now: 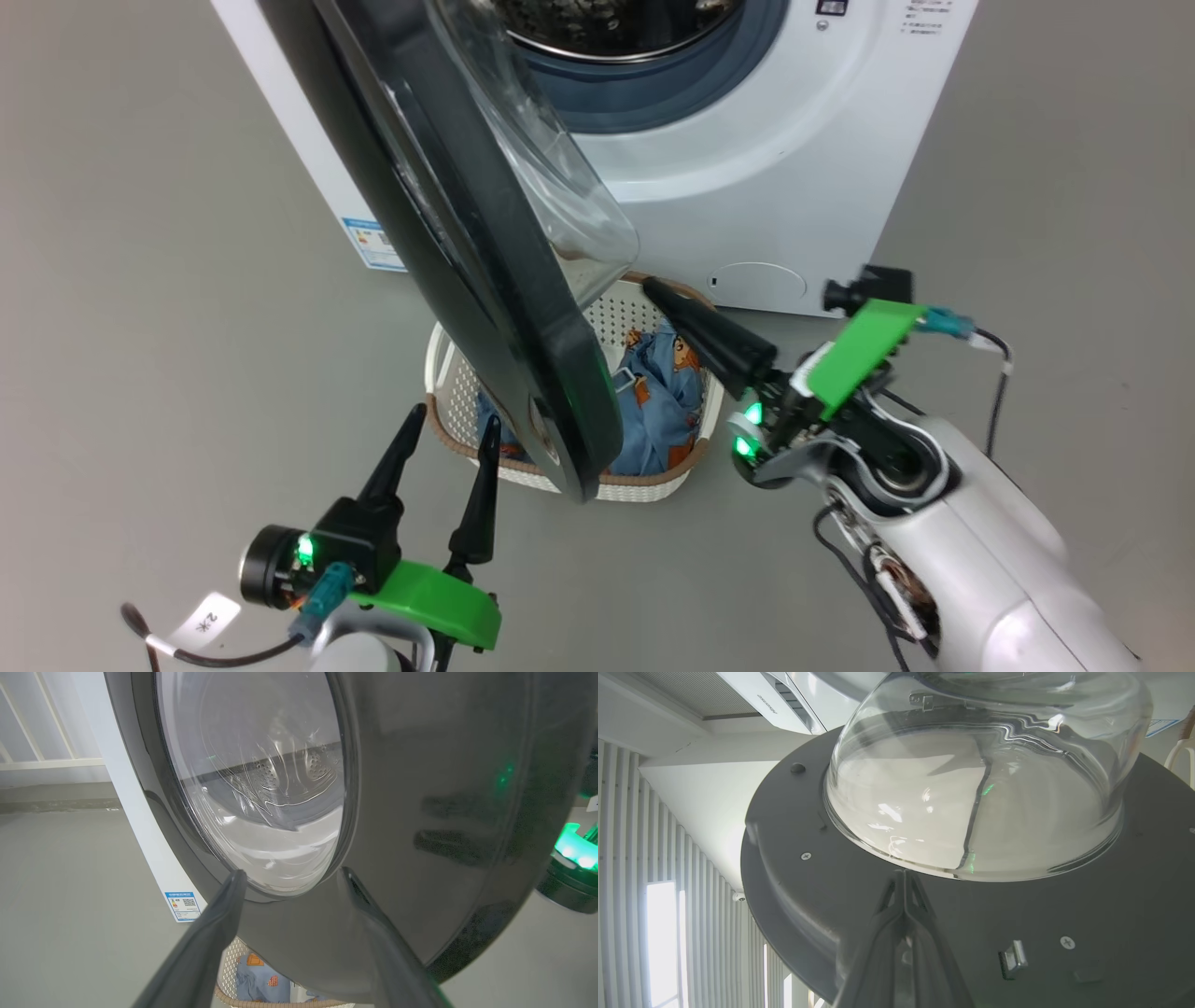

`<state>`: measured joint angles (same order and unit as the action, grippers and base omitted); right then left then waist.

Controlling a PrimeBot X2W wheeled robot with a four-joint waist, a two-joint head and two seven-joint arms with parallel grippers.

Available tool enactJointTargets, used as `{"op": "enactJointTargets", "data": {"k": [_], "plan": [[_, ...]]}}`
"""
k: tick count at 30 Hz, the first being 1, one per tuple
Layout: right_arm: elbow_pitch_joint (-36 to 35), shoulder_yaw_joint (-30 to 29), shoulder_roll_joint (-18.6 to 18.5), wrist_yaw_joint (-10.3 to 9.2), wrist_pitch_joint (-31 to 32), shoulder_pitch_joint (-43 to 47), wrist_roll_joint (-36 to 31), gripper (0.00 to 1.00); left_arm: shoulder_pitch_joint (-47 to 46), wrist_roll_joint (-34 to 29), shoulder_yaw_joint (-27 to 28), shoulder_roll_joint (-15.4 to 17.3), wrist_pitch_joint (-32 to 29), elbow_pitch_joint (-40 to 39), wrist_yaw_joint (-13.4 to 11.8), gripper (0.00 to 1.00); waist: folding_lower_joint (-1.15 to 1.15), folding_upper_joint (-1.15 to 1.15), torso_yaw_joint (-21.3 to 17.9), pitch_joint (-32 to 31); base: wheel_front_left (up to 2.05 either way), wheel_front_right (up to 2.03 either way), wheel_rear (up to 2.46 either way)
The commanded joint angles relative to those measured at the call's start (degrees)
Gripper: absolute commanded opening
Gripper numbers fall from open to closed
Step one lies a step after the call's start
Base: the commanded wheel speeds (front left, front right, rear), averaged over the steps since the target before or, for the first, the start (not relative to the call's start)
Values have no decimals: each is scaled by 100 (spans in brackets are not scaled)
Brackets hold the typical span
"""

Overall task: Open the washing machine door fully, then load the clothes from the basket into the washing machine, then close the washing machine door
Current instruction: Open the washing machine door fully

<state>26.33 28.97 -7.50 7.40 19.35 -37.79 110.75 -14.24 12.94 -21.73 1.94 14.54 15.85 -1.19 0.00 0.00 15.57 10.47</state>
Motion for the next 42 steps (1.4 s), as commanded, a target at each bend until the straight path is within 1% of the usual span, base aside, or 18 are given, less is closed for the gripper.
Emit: {"op": "enactJointTargets", "data": {"k": [1, 8, 11, 14, 15, 16, 17, 18, 19, 25, 27, 29, 33, 35, 38, 42], "plan": [[-260, -38, 26, 9, -99, 195, 67, 0, -50, -67, 218, 94, 46, -126, 7, 100, 0, 0, -60, -12, 0, 0, 0], [-1139, -502, -408, 9, -732, 897, -80, 0, -43, -138, 360, 94, 46, -101, 28, 100, 0, 0, -253, -92, 0, 0, 0], [-1408, -650, -496, 9, -958, 1172, -140, 0, -32, -151, 402, 94, 46, -90, 38, 100, 0, 0, -292, -131, 0, 0, 0], [-1803, -816, -648, 9, -1375, 1603, -448, 0, 7, -173, 470, 94, 46, -75, 54, 100, 0, 0, -351, -208, 0, 0, 0], [-1906, -871, -677, 9, -1538, 1759, -554, 10, 28, -179, 492, 94, 46, -70, 58, 100, 0, 0, -370, -242, 0, 0, 0], [-2001, -908, -705, 9, -1684, 1916, -662, 29, 50, -185, 513, 94, 46, -68, 63, 100, 0, 0, -388, -272, 0, 0, 0], [-2088, -934, -735, 9, -1821, 2072, -777, 46, 71, -194, 534, 94, 46, -64, 68, 100, 0, 0, -405, -301, 0, 0, 0], [-2162, -966, -756, 9, -1979, 2225, -898, 78, 92, -203, 556, 94, 46, -58, 75, 100, 0, 0, -424, -332, 0, 0, 0], [-2223, -991, -779, 9, -2140, 2366, -1033, 100, 112, -212, 580, 94, 46, -54, 83, 100, 0, 0, -447, -355, 0, 0, 0], [-2398, -1067, -821, 9, -2934, 3003, -1706, 100, 213, -273, 707, 112, 46, -35, 134, 100, 0, 0, -597, -483, 0, 0, 0], [-2329, -1094, -872, 9, -3145, 3137, -2042, 100, 231, -285, 740, 115, 46, -23, 154, 100, 0, 0, -638, -519, 0, 0, 0], [-2245, -1173, -837, 9, -3282, 3244, -2303, 100, 242, -291, 770, 115, 46, -10, 175, 100, 0, 0, -671, -547, 0, 0, 0], [-1914, -1508, -825, 9, -3414, 3388, -3306, 100, 267, -294, 839, 115, 46, -6, 198, 100, 0, 0, -742, -604, 0, 0, 0], [-1751, -1843, -790, 9, -3428, 3445, -4000, 100, 283, -292, 878, 114, 46, -12, 208, 100, 0, 0, -770, -625, 0, 0, 0], [-1645, -2502, -653, 9, -3432, 3534, -5342, 100, 302, -295, 935, 119, 46, -18, 231, 100, 0, 0, -804, -641, 0, 0, 0], [-1757, -3266, -405, 9, -3433, 3652, -7088, 100, 342, -297, 1022, 131, 46, -16, 256, 100, 0, 0, -834, -663, 0, 0, 0]]}}
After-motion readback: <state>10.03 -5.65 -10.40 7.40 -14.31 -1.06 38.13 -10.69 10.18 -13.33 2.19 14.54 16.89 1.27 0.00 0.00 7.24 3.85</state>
